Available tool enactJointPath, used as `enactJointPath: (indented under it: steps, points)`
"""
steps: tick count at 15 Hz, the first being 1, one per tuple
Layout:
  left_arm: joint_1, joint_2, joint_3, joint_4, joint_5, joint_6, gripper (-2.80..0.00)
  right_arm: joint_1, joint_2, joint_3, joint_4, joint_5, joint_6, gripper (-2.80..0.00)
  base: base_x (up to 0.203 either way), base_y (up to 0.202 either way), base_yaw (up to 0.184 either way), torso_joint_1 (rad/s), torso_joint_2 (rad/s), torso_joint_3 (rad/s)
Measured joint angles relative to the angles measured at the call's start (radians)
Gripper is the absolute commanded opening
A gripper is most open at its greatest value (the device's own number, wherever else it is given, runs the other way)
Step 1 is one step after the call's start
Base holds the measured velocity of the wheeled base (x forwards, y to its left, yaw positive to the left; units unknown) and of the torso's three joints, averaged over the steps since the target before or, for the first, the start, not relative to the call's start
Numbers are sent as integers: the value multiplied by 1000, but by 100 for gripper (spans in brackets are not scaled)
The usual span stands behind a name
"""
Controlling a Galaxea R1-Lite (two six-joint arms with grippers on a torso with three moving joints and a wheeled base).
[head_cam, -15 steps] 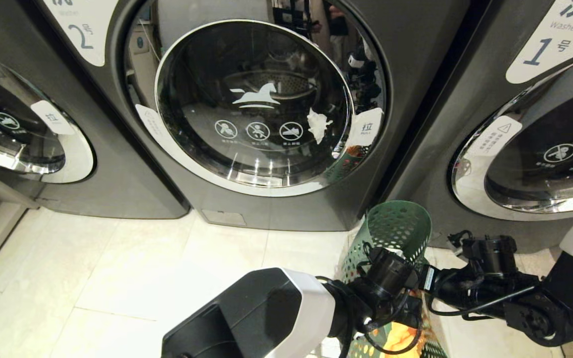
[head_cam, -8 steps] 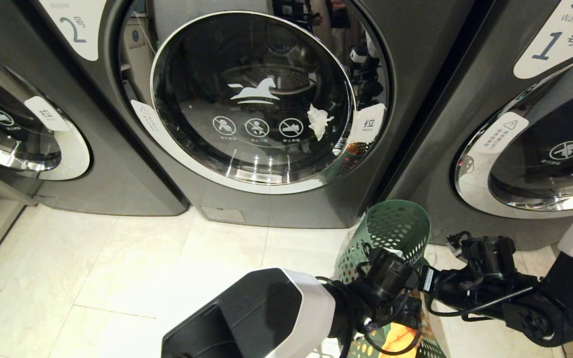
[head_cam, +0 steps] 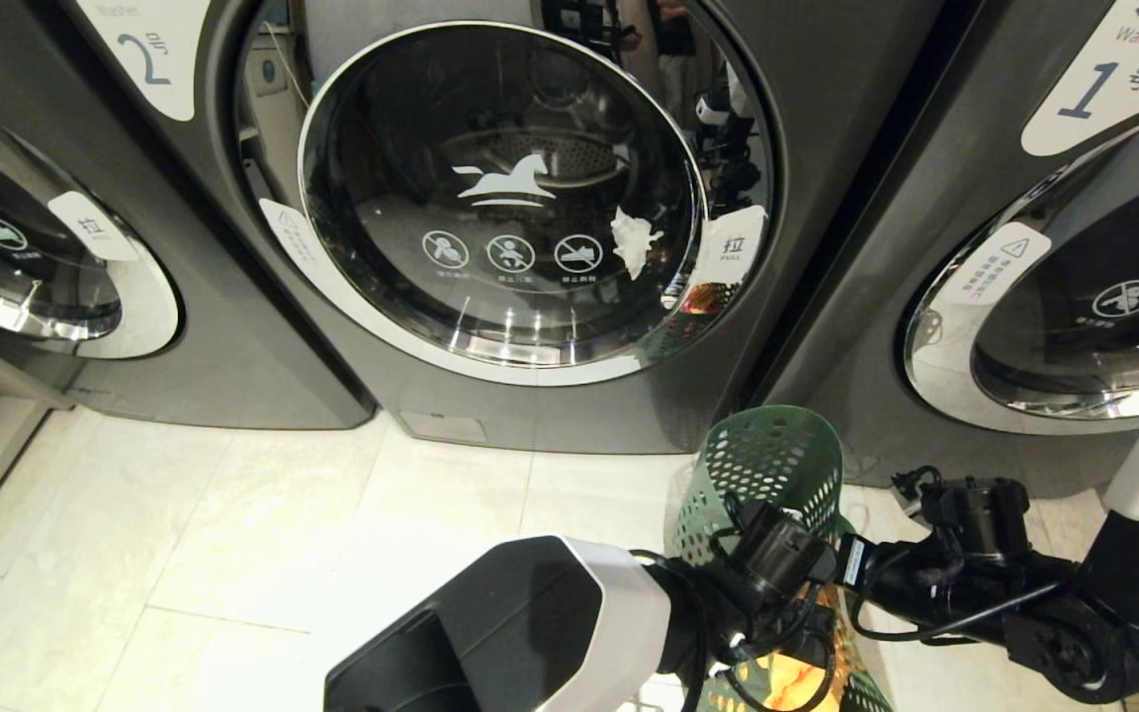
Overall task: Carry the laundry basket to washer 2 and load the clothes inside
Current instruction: Pick up the clothes basket and put it beside the washing machine
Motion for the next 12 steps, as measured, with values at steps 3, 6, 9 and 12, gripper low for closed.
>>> enactJointPath:
  steps: [3,6,9,12]
  points:
    - [0,0,-7,5,18,-2,0,0,6,8,-4,-2,0,-280,0,0,0,0,0,0]
    - [2,-7,-3,51,111,1,0,-10,13,12,-3,-8,-3,-280,0,0,0,0,0,0]
    - [2,-27,-3,82,210,3,0,-44,19,16,-4,-7,-4,-280,0,0,0,0,0,0]
    - [2,-46,-7,84,328,51,0,-60,32,21,-10,-6,-8,-280,0,0,0,0,0,0]
